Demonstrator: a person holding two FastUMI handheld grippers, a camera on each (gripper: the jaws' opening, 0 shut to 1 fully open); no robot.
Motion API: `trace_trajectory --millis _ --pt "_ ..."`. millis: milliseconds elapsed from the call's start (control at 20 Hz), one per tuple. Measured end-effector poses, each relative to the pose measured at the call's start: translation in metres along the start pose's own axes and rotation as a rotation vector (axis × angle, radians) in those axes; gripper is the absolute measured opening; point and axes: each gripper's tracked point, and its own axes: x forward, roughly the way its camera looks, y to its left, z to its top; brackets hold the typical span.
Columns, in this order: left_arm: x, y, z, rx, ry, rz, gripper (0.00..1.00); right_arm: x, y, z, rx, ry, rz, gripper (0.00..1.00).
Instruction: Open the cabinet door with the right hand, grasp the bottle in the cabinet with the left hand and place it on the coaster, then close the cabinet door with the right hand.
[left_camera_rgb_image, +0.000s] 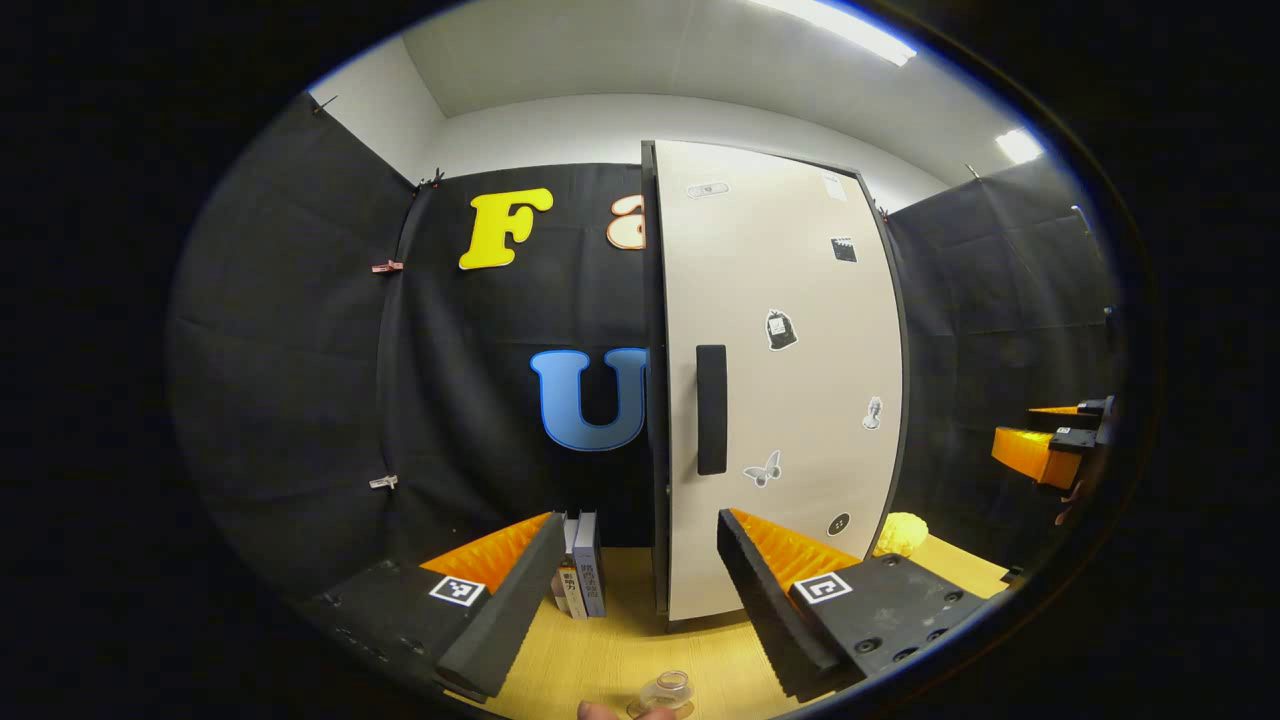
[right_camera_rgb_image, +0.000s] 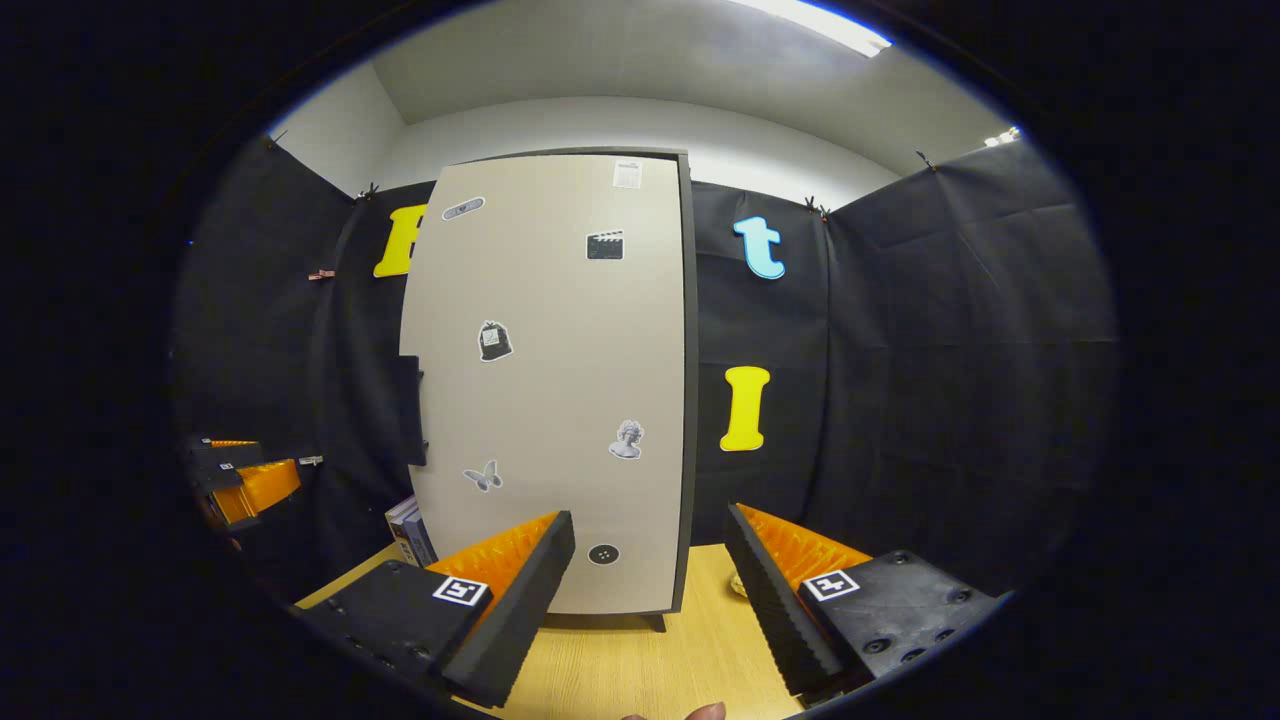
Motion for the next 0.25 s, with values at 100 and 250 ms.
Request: trace_trajectory --millis 100,250 --pt "0.0019 -0.0001 -0.0025 -0.001 0.000 0.003 0.96 -0.0006 -0.0002 -0.0006 -0.002 0.002 -0.001 0.98" --pt "0.0022 -0.0002 -0.0021 -0.004 -0.002 0.004 0.96 0.0000 0.0002 -0.0001 -0.001 0.001 -0.003 0.98"
